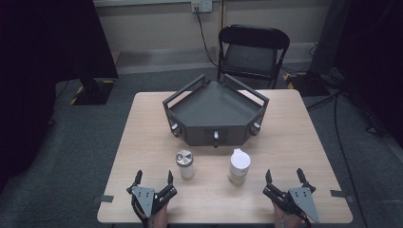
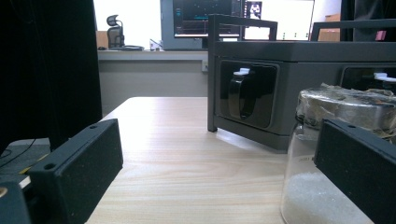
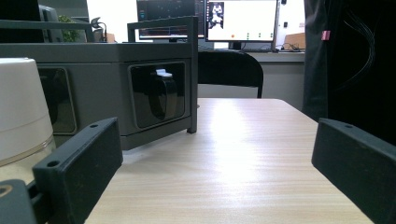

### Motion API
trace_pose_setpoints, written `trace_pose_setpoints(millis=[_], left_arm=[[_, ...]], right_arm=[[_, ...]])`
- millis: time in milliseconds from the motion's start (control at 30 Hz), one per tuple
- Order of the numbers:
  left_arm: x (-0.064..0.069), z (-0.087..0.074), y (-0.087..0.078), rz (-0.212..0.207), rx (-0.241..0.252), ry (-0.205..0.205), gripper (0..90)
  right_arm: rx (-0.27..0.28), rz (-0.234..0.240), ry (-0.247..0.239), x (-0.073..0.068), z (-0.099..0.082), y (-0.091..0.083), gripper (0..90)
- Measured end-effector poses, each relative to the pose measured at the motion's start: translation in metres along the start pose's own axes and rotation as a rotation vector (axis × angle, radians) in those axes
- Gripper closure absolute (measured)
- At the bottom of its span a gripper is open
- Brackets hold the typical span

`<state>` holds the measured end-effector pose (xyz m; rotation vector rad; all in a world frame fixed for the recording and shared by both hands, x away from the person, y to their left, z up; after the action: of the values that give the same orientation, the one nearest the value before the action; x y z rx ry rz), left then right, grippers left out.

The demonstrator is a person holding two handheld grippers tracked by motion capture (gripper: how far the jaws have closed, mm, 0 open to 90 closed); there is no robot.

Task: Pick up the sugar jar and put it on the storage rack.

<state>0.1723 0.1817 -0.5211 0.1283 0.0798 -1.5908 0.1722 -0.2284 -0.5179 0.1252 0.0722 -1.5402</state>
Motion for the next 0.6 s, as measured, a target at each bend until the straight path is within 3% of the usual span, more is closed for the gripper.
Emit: trace_pose_setpoints(millis=[600], left_arm=[[-0.0006,0.0010,0.0008,-0.004,-0.007,0.000,0.0]], right_arm=[[0.000,0.004,0.001,0.0006,0.0001,0.0000,0.7]])
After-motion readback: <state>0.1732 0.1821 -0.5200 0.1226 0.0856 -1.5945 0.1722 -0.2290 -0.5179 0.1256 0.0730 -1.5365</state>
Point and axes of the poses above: each handheld gripper's, and its own axes: y roughly forward along the jaws, z roughly out of its top, x roughly to its right, the point moved 4 cm from there along y, roughly forward along the jaws, and after that the axes turned 8 degrees about y, right-handed, at the moved point
